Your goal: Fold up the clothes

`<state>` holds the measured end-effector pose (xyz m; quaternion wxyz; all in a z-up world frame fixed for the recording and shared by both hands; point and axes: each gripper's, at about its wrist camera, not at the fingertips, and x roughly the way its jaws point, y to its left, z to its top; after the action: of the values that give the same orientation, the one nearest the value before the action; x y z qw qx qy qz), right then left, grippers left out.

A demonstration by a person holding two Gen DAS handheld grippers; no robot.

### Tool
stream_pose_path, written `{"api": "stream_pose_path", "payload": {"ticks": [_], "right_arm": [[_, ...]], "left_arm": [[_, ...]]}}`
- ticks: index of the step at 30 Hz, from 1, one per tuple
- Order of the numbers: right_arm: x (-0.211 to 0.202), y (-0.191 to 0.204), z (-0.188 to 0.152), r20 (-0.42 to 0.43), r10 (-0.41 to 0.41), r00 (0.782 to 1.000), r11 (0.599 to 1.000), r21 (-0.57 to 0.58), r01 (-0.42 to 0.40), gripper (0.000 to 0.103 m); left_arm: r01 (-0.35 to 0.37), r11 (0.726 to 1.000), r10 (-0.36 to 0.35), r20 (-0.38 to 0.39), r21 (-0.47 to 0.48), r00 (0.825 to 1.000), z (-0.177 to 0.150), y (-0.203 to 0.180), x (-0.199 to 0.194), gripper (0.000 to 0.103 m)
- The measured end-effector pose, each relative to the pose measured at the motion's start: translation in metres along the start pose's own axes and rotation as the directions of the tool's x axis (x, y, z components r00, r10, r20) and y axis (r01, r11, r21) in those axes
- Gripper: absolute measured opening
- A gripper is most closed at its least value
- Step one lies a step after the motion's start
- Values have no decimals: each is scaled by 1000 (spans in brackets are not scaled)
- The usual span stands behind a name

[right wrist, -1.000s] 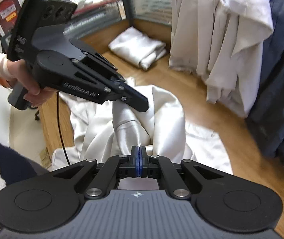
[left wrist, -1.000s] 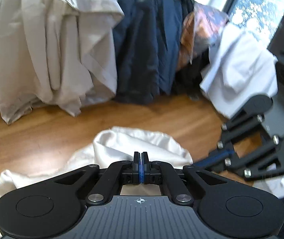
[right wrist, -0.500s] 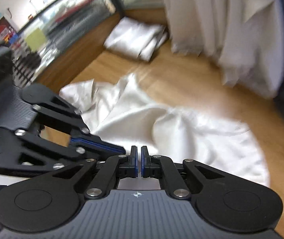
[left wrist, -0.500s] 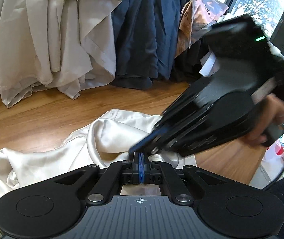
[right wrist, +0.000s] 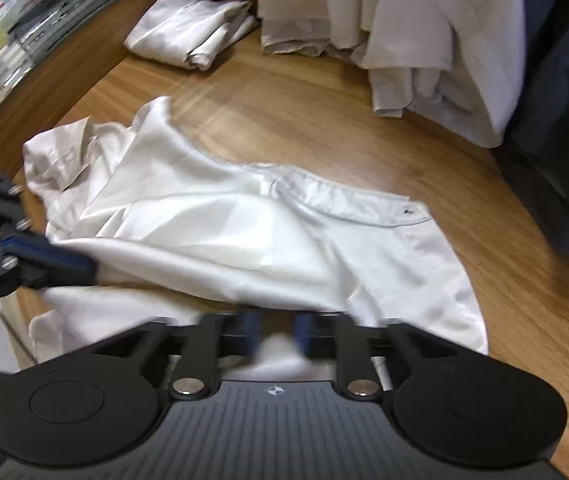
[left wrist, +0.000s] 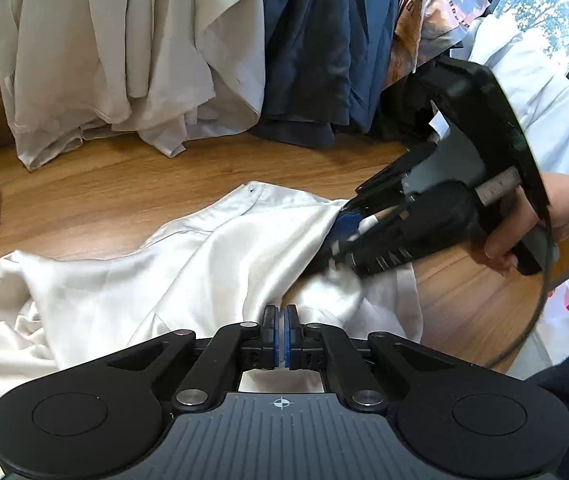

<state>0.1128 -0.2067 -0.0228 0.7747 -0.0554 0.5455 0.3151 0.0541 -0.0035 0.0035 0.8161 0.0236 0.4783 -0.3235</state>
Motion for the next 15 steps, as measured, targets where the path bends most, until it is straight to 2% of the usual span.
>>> {"api": "stream_pose_path", "payload": {"ticks": [1, 2, 5, 9, 12, 15], "right_arm": [[0, 0, -1, -4, 11, 1000, 1000, -3, -11, 52], [2, 3, -1, -7, 20, 1000, 1000, -10, -20, 52], [7, 11, -2, -16, 48, 999, 998, -29, -48, 52], [18, 21, -1, -20, 33, 999, 998, -61, -34, 59], [25, 20, 1, -9, 21, 1000, 998, -55, -21, 64], [35, 15, 3, -19, 12, 1000, 999, -38, -13, 64]], "left_arm": [[-2, 1000, 2, -5, 5, 1000, 2, 1, 3, 13], [-4, 1000, 4, -10, 9, 1000, 3, 1, 7, 21], [-17, 999, 18, -29, 27, 999, 9, 2, 18, 25], [-37, 999, 38, -36, 18, 999, 16, 6, 31, 42], [-51, 999, 52, -37, 15, 998, 20, 10, 41, 49], [-70, 998, 70, -51, 9, 996, 22, 13, 52, 49]]}}
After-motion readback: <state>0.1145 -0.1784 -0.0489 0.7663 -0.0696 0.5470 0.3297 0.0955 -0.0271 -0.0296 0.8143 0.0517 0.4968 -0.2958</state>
